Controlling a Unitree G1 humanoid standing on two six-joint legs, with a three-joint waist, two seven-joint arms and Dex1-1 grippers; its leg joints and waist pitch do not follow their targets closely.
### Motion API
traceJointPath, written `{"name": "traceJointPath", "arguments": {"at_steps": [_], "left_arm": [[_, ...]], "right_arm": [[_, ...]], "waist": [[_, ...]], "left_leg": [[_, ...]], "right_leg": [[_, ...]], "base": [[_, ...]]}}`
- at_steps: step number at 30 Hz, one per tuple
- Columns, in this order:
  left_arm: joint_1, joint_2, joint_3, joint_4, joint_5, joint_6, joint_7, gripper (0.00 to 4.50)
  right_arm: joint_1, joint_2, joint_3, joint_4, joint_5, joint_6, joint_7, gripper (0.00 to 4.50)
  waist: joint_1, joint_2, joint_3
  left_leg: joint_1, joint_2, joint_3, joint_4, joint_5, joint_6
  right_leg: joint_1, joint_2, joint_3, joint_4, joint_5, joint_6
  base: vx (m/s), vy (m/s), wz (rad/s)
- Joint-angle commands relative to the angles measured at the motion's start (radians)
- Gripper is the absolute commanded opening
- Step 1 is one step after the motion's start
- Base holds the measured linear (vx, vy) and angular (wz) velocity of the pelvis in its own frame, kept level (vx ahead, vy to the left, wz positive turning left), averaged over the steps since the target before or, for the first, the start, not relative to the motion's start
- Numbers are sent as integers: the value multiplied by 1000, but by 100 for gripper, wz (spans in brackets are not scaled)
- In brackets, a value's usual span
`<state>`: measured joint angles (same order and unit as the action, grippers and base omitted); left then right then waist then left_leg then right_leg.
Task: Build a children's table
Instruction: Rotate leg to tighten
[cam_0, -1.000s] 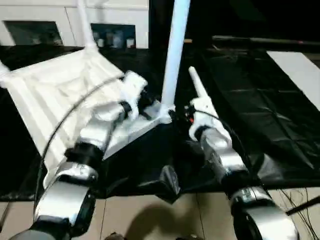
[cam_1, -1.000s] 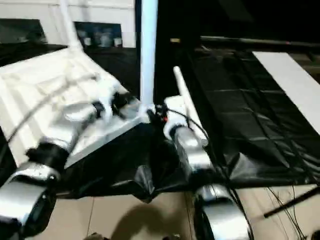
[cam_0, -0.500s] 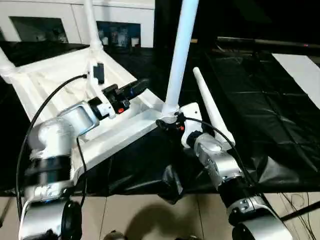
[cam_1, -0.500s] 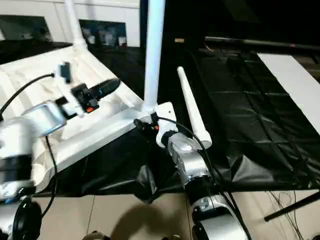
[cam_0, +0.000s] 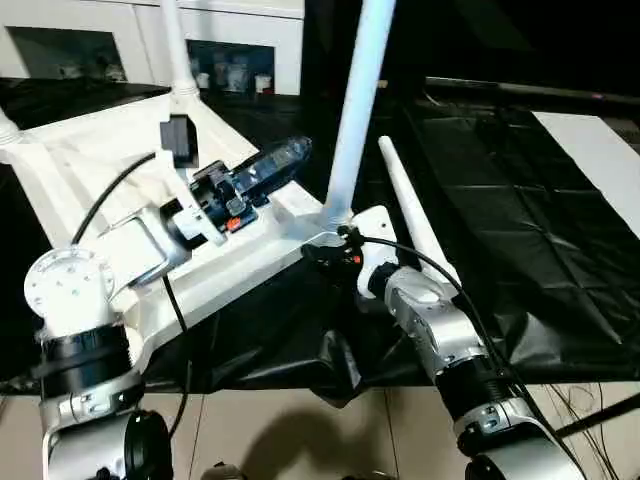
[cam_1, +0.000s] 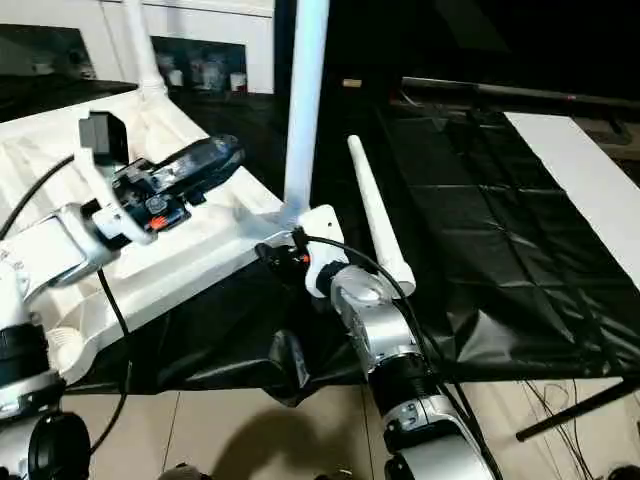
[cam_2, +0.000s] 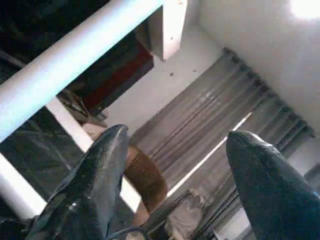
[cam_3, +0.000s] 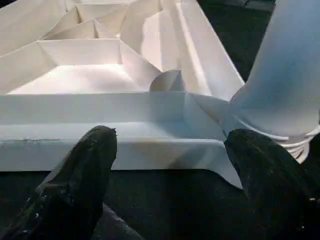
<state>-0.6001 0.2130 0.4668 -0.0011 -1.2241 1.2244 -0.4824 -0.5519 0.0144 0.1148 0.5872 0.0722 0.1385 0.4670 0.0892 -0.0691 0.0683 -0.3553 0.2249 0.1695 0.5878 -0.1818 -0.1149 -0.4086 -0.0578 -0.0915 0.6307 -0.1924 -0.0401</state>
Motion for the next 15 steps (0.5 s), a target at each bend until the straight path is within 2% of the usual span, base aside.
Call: {"name": "traceJointPath", "arguments": {"at_steps": [1,2,7,10,12,15], "left_arm": [[-9,-14,10,-29,-15,31,28,380],[-11,-22,21,-29,-22,36,47,400],[-11,-24,31,-4,-43,-16,157,428],[-18,-33,67,45,15,-94,266,447],[-33,-44,106,64,49,-117,334,447],[-38,-39,120,75,62,-121,363,447]], "right_arm": [[11,-12,1,-29,1,20,10,384],[11,-14,2,-30,1,22,14,384],[3,-19,7,-30,-2,29,22,384],[1,-23,15,-29,-7,32,29,384],[3,-26,18,-32,-9,38,30,384],[5,-27,19,-33,-9,41,30,384]], "waist": [[-4,10,-72],[-4,7,-71],[-2,0,-73],[-2,-2,-73],[-4,-8,-74],[-5,-7,-76]], "left_leg": [[1,3,8,-61,-104,-13],[0,3,8,-62,-106,-12],[-1,2,7,-60,-105,-15],[-1,1,7,-59,-100,-14],[-1,1,7,-58,-91,-14],[2,4,5,-58,-85,-18]], "right_leg": [[68,-65,62,-64,-94,-120],[68,-66,62,-66,-103,-115],[69,-65,62,-67,-124,-89],[69,-64,62,-69,-131,-72],[69,-63,62,-67,-117,-64],[68,-64,60,-64,-105,-66]], "base": [[0,0,0],[0,0,0],[0,0,0],[0,0,0],[0,0,0],[0,0,0]]}}
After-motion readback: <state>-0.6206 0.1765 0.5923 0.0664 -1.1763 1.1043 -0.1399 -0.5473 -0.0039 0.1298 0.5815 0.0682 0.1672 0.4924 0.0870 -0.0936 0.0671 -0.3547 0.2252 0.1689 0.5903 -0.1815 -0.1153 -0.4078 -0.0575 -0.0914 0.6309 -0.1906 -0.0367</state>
